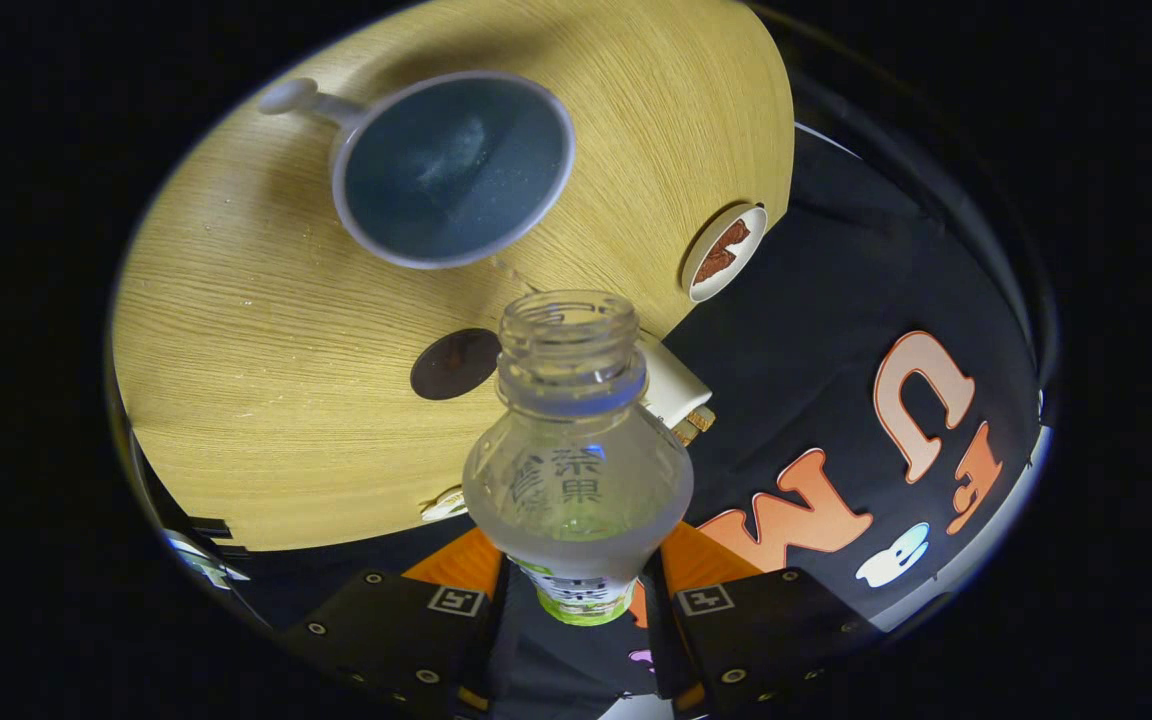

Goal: Take the bottle from table, then pour the juice into the cup, finally place the bottle on the coaster

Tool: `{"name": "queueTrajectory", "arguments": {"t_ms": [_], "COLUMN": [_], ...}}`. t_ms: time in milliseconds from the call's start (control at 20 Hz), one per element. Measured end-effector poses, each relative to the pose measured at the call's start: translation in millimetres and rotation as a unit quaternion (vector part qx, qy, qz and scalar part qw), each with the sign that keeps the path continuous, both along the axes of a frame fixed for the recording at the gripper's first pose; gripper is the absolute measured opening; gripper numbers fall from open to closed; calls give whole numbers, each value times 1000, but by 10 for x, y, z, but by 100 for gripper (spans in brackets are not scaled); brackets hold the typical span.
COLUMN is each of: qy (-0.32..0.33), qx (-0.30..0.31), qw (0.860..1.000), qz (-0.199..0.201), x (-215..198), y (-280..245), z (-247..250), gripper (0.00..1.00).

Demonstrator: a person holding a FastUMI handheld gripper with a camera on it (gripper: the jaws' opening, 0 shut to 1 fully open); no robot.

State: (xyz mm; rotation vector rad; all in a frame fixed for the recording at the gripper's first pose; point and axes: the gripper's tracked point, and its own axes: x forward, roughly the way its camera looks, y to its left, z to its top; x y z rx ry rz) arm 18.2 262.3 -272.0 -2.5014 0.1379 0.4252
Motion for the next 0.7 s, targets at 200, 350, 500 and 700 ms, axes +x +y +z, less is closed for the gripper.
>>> {"name": "queueTrajectory", "arguments": {"t_ms": [200,350,500,700], "qy": [3,8,16,25], "qx": [-1,22,60,126], "qw": [1000,1000,998,990], "qz": [-5,-11,-25,-59], "x": [8,-6,-29,-69], "y": [-21,-27,-56,-151], "z": [-22,-45,-80,-186], "gripper": [55,55,55,55]}}
